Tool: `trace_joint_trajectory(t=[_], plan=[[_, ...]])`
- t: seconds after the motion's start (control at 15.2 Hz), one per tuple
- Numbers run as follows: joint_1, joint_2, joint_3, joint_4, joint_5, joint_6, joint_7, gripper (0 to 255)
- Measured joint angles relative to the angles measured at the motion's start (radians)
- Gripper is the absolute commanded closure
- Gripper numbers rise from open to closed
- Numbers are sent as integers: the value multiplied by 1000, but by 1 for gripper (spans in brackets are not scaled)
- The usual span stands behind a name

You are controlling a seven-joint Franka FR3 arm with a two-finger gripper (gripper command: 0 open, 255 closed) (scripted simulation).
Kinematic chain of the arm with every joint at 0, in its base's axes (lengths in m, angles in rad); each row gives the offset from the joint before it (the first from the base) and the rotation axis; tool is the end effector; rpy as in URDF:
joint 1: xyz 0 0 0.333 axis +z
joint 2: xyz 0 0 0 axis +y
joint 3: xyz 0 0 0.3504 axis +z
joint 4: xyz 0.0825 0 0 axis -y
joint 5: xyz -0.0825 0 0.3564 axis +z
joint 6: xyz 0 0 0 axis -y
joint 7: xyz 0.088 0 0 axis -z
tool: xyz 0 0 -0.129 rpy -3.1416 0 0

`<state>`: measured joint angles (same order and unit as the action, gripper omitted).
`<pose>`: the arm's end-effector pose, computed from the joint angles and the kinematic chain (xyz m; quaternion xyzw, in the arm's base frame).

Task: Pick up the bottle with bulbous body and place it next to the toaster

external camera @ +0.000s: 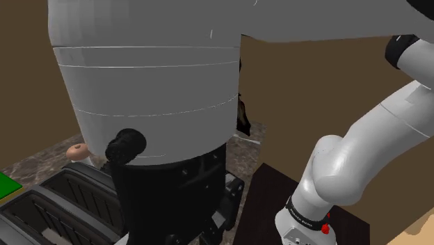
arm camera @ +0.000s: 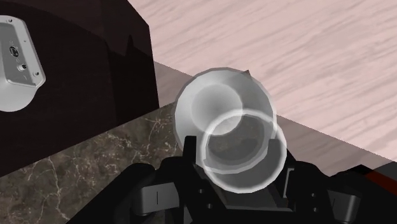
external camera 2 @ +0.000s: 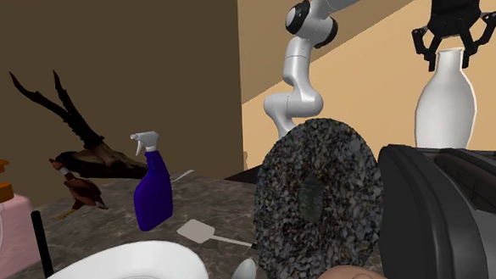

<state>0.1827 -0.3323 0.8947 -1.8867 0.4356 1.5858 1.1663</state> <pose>0.1154 0.4494 0.5909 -0.9923 0.0761 0.0978 0.0029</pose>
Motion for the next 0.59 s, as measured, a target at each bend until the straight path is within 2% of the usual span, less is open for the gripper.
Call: trace_joint_trajectory(t=[0.59], plan=[[7,-9,21,-122,17,114,-27,255]])
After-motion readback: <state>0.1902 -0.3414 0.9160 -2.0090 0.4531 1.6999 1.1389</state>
